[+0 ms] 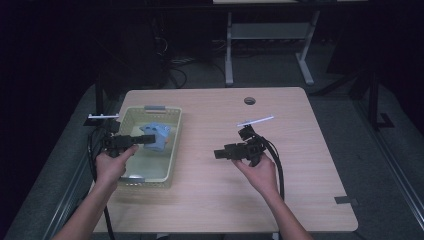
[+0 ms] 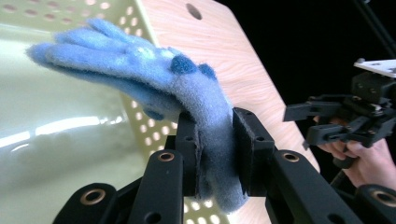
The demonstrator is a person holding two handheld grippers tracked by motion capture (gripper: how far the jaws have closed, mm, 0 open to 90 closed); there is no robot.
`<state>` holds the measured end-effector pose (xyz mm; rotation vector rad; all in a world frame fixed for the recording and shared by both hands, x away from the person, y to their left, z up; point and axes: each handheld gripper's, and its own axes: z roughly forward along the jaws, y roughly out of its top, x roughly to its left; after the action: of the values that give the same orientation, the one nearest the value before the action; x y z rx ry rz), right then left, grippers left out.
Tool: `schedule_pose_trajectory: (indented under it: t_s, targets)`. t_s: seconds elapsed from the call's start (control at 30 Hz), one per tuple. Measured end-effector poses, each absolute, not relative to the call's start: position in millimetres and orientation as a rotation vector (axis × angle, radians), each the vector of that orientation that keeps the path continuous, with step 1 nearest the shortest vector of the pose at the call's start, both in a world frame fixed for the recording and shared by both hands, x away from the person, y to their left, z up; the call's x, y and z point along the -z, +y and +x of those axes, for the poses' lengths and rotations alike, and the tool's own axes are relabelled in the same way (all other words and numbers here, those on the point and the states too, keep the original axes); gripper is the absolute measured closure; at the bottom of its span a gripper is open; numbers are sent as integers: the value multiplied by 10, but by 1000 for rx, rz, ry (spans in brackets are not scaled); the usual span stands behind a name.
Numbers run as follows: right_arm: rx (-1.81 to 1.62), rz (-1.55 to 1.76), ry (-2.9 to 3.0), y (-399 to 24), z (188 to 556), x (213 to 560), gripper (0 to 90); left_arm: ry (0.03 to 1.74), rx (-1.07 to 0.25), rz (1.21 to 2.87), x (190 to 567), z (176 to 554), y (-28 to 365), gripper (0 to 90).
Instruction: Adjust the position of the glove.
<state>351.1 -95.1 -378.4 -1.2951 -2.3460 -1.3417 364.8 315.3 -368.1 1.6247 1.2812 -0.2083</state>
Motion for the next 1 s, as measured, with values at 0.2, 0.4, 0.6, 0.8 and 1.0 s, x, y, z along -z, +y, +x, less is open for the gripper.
schedule_pose_trajectory:
  t_s: [0.2, 0.4, 0.6, 0.8, 1.0]
  targets:
    - [1344, -1303, -2340, -987, 3501, 3814, 406, 1323, 191, 1647, 3728, 3693, 3221, 727]
    - [1346, -1311, -2337, -1023, 3488, 3828, 404, 1369, 172, 1711, 3800, 3757, 3257, 725]
    - [1344, -1321, -2333, -1082, 3466, 3860, 401, 1442, 143, 1782, 3889, 3822, 3239, 720]
    - [1349, -1334, -2326, -1146, 3444, 3880, 401, 1508, 120, 1861, 3980, 3892, 3210, 719]
    - [1349, -1349, -2317, -1210, 3415, 3906, 398, 1584, 113, 1937, 4073, 3954, 3146, 714]
